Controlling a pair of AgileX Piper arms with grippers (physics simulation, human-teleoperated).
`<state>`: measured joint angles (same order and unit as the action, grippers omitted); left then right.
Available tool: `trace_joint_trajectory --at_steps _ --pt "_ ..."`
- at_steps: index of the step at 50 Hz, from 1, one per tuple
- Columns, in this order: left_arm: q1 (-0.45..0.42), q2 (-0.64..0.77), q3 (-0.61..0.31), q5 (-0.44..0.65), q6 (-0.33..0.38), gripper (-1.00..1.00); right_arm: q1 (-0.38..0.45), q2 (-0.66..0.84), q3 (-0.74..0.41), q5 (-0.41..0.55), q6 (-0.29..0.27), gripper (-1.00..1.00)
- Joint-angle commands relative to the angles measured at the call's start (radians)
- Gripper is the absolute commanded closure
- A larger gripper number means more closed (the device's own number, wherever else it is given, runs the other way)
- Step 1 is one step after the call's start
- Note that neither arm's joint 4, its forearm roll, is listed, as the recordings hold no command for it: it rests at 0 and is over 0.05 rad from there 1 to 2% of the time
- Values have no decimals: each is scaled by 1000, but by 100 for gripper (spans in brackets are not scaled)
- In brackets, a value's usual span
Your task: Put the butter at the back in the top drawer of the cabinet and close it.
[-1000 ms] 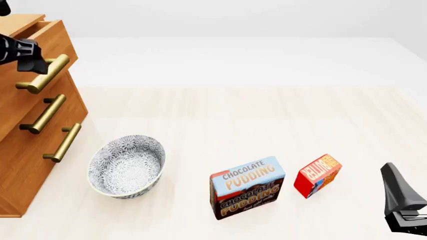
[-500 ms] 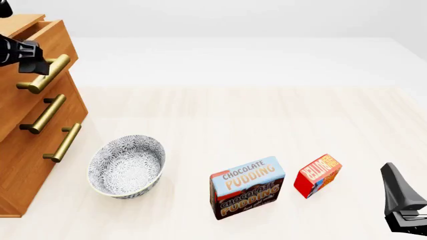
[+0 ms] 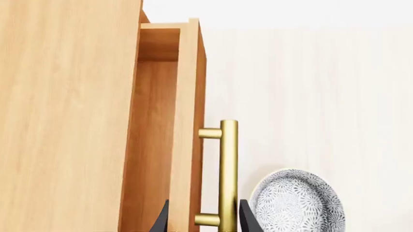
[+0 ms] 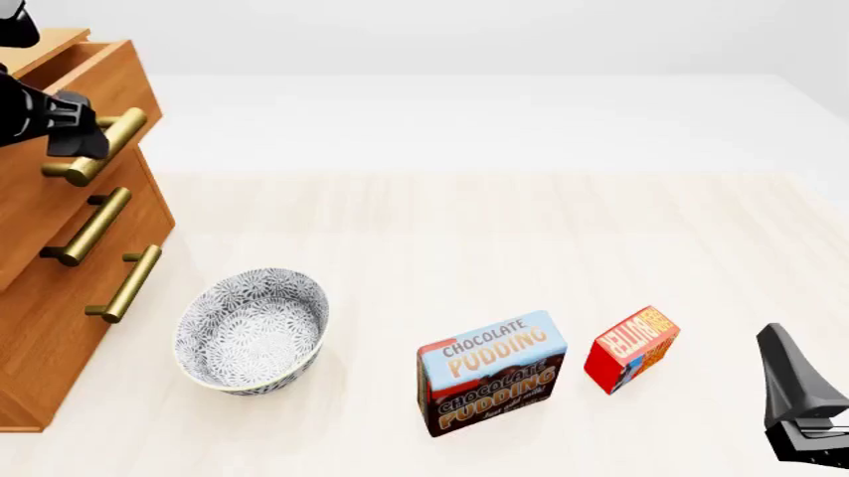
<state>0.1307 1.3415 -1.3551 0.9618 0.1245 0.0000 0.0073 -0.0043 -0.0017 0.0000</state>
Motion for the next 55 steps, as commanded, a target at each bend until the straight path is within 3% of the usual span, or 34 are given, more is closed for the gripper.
trace_joint_trajectory --at_steps 1,55 --pt "-22 -13 30 1 8 -100 0 0 0 0 0 -100" --pt "-129 -85 103 -9 32 -100 0 0 0 0 0 -100"
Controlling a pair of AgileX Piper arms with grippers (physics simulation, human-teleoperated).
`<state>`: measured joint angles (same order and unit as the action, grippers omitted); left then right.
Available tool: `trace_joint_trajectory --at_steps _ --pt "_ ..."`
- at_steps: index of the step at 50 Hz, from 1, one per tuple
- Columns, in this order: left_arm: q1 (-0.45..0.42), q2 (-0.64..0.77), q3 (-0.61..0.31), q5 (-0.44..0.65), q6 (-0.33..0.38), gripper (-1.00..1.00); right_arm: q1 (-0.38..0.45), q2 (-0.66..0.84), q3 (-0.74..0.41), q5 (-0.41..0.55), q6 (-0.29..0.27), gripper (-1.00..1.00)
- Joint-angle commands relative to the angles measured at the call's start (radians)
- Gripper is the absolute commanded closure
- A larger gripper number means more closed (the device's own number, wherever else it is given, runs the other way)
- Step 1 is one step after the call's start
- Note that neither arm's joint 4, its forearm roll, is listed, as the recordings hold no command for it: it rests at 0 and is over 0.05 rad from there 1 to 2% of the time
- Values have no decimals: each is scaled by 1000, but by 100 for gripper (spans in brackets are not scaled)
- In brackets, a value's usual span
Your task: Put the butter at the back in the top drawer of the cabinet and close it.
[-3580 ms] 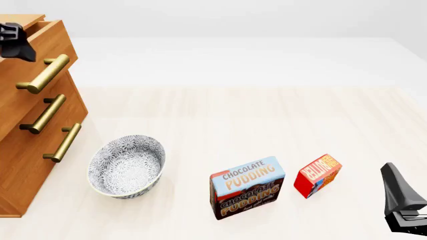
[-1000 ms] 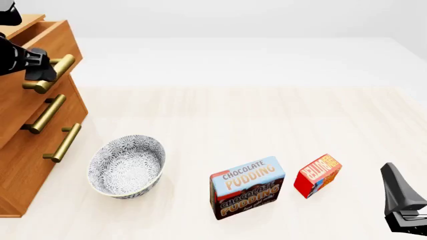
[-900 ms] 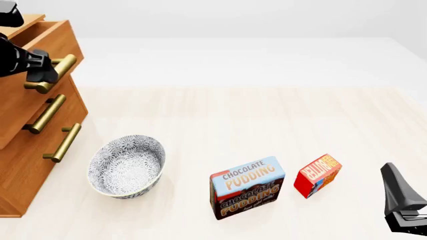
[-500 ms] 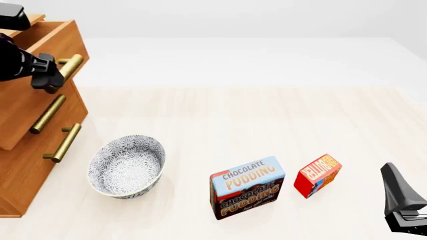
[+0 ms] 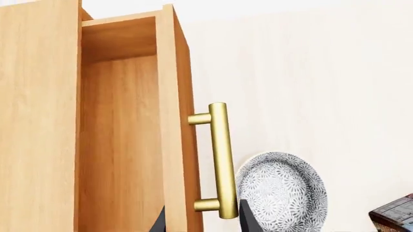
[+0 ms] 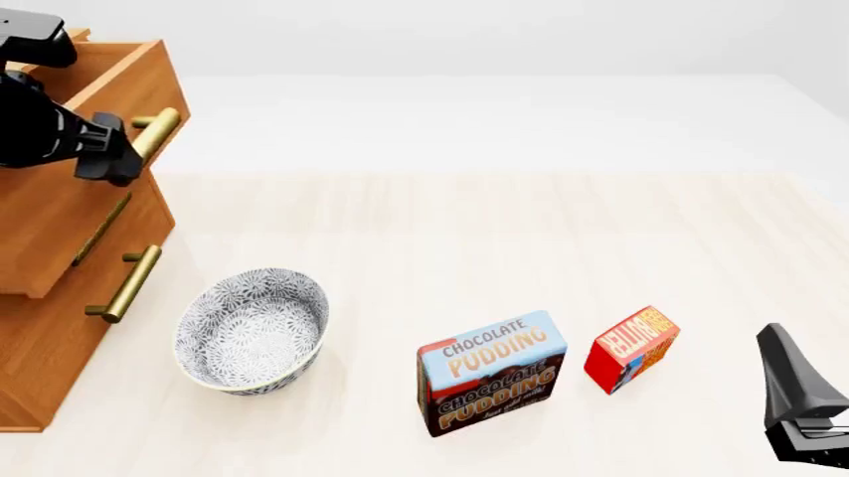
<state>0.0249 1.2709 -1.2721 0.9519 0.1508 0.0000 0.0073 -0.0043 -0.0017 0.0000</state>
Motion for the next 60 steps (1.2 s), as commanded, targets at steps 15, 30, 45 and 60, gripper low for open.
trace_joint_trajectory --at_steps 15,30,45,60 --pt "-55 -34 28 3 5 -100 0 0 0 0 0 -100" --pt "-88 -56 34 7 8 -100 0 0 0 0 0 -100" --pt "-125 -68 40 8 5 -100 0 0 0 0 0 -100" --pt "-178 -78 36 11 -2 -100 0 0 0 0 0 -100"
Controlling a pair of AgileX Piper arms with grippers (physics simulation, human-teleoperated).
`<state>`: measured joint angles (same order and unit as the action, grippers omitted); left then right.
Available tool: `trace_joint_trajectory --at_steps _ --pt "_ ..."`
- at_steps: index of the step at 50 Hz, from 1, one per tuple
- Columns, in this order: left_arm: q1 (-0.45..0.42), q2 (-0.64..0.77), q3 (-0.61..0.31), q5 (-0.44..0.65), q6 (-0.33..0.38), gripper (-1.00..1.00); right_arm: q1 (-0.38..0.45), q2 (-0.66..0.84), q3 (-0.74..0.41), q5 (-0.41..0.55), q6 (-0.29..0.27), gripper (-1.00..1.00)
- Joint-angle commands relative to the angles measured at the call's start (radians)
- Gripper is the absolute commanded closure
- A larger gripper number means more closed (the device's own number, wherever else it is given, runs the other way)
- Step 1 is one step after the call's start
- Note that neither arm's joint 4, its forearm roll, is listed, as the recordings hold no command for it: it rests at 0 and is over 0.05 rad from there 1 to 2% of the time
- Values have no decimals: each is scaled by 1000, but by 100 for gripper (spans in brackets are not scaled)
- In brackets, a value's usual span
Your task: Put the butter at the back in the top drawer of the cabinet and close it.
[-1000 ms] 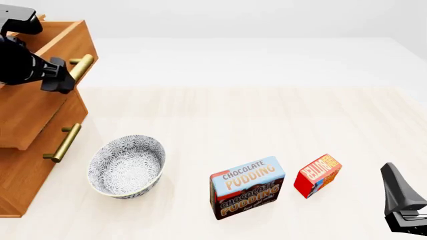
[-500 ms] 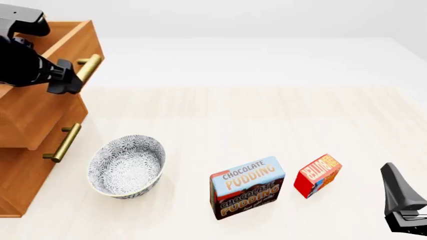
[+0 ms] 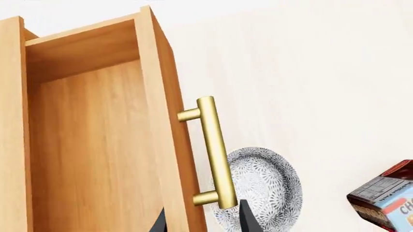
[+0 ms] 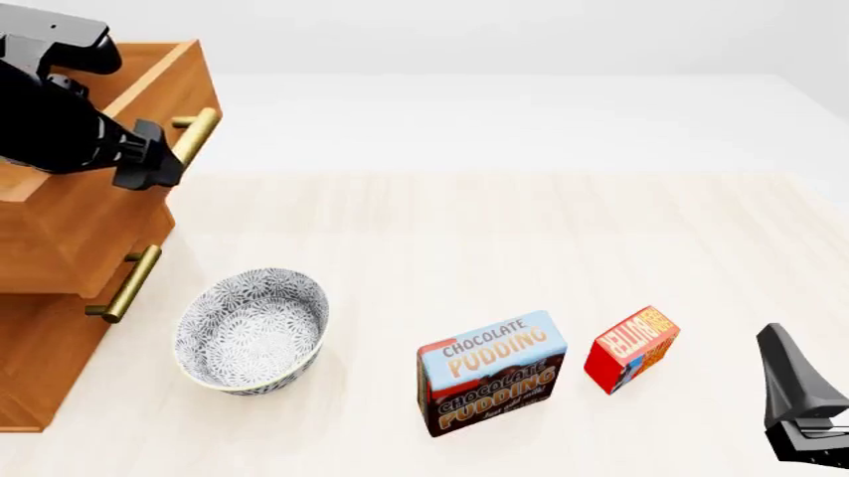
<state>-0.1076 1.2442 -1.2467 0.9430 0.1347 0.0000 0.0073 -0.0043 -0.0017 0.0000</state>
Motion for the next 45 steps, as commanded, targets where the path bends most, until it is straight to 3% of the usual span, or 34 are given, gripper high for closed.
trace_joint_trajectory --at_steps 1,45 --pt "-50 -52 10 20 14 -100 0 0 0 0 0 -100" --pt "-153 -94 -11 50 34 -100 0 0 0 0 0 -100"
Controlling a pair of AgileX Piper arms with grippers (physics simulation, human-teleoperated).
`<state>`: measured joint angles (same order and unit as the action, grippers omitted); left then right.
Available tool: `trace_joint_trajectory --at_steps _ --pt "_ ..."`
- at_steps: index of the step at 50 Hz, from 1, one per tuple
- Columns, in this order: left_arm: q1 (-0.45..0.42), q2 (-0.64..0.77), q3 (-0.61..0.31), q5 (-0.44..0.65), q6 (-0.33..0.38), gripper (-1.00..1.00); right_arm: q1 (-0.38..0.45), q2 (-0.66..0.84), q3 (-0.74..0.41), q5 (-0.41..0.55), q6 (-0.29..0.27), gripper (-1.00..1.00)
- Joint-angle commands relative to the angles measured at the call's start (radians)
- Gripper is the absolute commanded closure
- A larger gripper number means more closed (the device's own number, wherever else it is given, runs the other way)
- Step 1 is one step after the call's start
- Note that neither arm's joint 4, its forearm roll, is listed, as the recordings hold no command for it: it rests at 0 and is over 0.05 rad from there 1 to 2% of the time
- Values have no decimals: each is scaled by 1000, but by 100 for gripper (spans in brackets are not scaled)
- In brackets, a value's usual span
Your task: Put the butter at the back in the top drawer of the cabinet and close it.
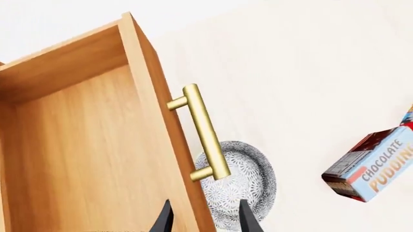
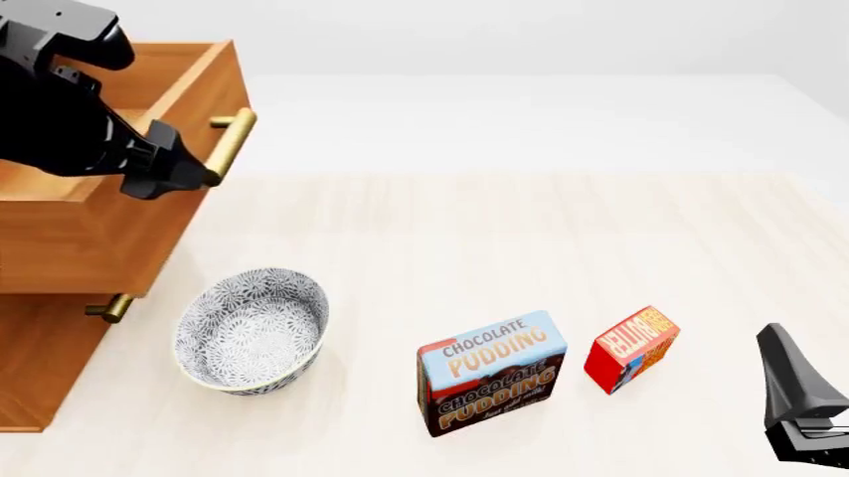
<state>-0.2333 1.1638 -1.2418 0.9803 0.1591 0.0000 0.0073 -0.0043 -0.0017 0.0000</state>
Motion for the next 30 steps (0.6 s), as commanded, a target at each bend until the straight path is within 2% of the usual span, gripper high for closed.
trace_joint_trajectory --at_steps 1,30 --pt "-30 -14 -16 12 10 -100 0 0 0 0 0 -100" --pt "-80 3 -18 -1 3 -100 0 0 0 0 0 -100"
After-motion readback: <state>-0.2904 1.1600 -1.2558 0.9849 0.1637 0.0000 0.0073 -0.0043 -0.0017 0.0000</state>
